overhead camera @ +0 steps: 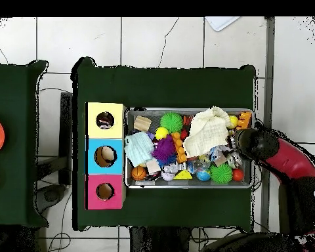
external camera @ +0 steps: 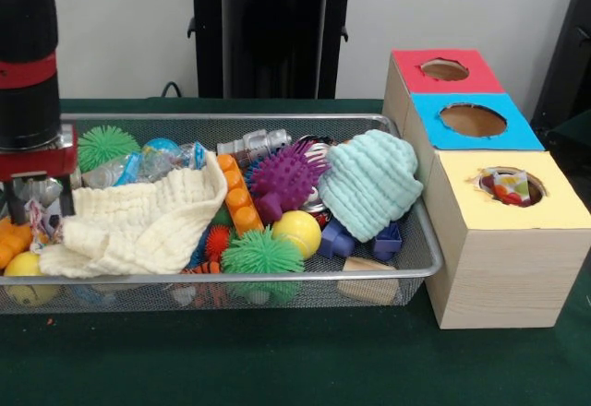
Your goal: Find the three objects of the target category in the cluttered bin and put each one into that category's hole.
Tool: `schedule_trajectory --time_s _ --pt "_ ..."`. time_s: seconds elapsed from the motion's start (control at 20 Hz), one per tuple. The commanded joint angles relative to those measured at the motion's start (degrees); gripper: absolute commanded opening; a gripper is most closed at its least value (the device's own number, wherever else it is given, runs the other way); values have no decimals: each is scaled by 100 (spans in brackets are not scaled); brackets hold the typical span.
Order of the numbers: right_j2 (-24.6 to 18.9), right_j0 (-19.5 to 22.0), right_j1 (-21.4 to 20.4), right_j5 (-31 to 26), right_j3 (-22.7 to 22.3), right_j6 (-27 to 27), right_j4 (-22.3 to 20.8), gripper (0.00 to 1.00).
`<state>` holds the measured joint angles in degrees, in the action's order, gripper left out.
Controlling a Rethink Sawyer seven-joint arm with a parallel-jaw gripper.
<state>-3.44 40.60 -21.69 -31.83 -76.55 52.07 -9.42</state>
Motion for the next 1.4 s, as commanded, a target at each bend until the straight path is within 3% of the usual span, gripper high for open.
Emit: schedule_trajectory --time_s 0.05,0.4,0.7,1.05,1.1,1.4 --pt "-313 231 853 358 329 691 -80 100" --pt "-178 169 713 272 230 863 -84 100" --pt "68 -28 -134 -464 -586 947 5 100" --pt "0 -96 -42 -426 -512 973 84 100" --pt "33 -122 -32 -458 -500 1012 99 0" --pt "14 -117 -22 -324 -519 1056 114 0"
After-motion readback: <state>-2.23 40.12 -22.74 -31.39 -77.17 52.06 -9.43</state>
